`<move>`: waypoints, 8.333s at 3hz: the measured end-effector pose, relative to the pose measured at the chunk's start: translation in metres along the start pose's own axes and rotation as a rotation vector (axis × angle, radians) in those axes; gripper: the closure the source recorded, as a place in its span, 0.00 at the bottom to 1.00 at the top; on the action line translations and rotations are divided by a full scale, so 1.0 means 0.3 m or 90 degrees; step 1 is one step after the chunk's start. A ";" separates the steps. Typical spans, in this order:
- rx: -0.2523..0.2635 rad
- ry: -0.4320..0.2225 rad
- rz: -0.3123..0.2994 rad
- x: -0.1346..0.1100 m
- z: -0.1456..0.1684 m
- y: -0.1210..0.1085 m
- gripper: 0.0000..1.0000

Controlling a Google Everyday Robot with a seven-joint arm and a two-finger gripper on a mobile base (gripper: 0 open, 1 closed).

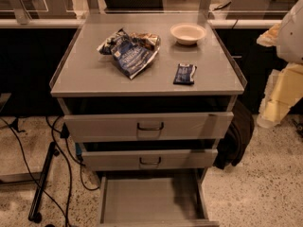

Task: Place rxbar blueberry into bottom drawer

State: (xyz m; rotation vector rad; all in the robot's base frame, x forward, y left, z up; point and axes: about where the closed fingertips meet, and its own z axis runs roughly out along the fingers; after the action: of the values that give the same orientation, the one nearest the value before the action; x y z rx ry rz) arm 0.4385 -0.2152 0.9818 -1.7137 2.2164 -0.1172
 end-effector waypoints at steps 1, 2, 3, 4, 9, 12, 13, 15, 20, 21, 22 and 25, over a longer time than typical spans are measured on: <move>0.000 0.000 0.000 0.000 0.000 -0.001 0.00; 0.004 -0.011 0.007 0.001 0.003 -0.022 0.00; 0.014 -0.039 0.028 0.003 0.009 -0.075 0.00; 0.019 -0.070 0.050 -0.001 0.028 -0.139 0.00; 0.024 -0.199 0.097 -0.112 0.124 -0.293 0.00; 0.038 -0.217 0.087 -0.149 0.156 -0.340 0.00; 0.039 -0.230 0.067 -0.191 0.196 -0.364 0.00; 0.008 -0.236 0.008 -0.294 0.406 -0.461 0.00; -0.053 -0.279 0.053 -0.275 0.584 -0.560 0.00; -0.075 -0.291 0.040 -0.322 0.650 -0.580 0.00; -0.079 -0.290 0.040 -0.325 0.680 -0.590 0.00; -0.070 -0.293 0.054 -0.309 0.759 -0.589 0.06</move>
Offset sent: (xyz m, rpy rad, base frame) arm 0.0143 -0.0055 -0.0039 0.0381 0.0031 -0.0160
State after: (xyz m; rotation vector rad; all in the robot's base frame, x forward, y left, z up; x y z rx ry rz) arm 0.6931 -0.1433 0.8344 -1.5085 1.9710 0.3879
